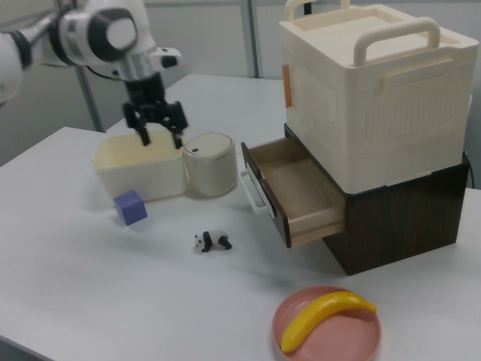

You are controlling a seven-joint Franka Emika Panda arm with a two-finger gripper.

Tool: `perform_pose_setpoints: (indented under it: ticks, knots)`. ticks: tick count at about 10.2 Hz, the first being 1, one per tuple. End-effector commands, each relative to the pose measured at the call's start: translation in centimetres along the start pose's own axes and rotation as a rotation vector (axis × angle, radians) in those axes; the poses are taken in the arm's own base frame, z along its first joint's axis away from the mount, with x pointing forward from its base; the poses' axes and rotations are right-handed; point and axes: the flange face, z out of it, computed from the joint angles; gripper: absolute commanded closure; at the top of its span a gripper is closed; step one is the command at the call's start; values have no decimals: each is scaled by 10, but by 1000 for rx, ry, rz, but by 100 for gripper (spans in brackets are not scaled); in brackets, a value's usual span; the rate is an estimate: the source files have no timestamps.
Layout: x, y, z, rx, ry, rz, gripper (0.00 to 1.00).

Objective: Slide open the drawer

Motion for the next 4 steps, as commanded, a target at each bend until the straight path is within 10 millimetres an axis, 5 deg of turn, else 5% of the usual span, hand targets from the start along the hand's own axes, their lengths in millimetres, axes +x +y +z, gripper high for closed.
perform_pose_setpoints:
  ticks: [1, 4]
  knots:
    - [-47, -10, -49, 15, -77, 59, 0]
    - [-45, 2, -45, 72, -88, 92, 0]
